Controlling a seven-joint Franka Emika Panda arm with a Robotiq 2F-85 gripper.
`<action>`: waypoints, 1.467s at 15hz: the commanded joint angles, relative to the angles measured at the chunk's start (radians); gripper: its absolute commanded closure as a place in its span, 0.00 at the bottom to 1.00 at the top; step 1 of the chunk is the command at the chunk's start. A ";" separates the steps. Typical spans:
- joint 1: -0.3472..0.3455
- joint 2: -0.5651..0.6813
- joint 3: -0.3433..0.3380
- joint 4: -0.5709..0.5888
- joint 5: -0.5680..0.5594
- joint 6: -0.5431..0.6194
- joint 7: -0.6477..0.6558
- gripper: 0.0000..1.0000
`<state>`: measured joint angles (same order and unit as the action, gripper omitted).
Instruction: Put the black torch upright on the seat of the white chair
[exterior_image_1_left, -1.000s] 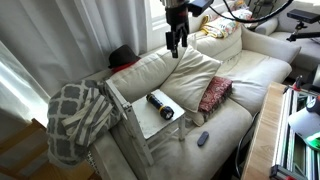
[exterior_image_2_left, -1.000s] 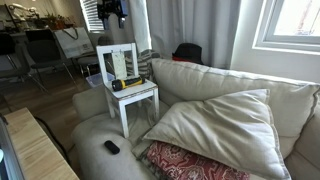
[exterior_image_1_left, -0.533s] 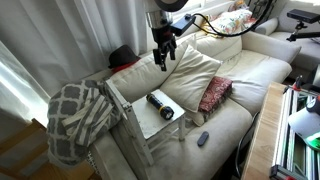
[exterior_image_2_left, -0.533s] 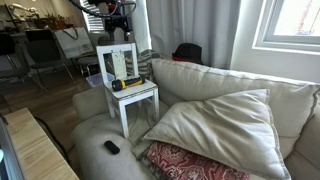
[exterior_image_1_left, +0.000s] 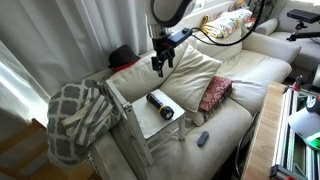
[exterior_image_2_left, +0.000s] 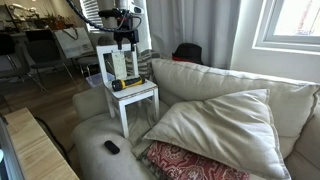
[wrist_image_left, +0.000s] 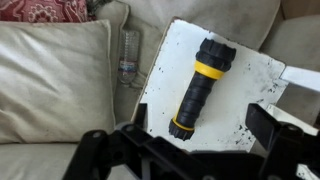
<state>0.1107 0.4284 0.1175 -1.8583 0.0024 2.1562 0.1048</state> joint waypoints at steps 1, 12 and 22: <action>-0.029 0.165 0.004 0.073 0.099 0.151 -0.055 0.00; -0.011 0.438 0.032 0.253 0.139 0.261 -0.099 0.00; 0.050 0.521 -0.010 0.308 0.093 0.256 -0.062 0.20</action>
<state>0.1370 0.9128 0.1296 -1.5934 0.1232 2.4288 0.0150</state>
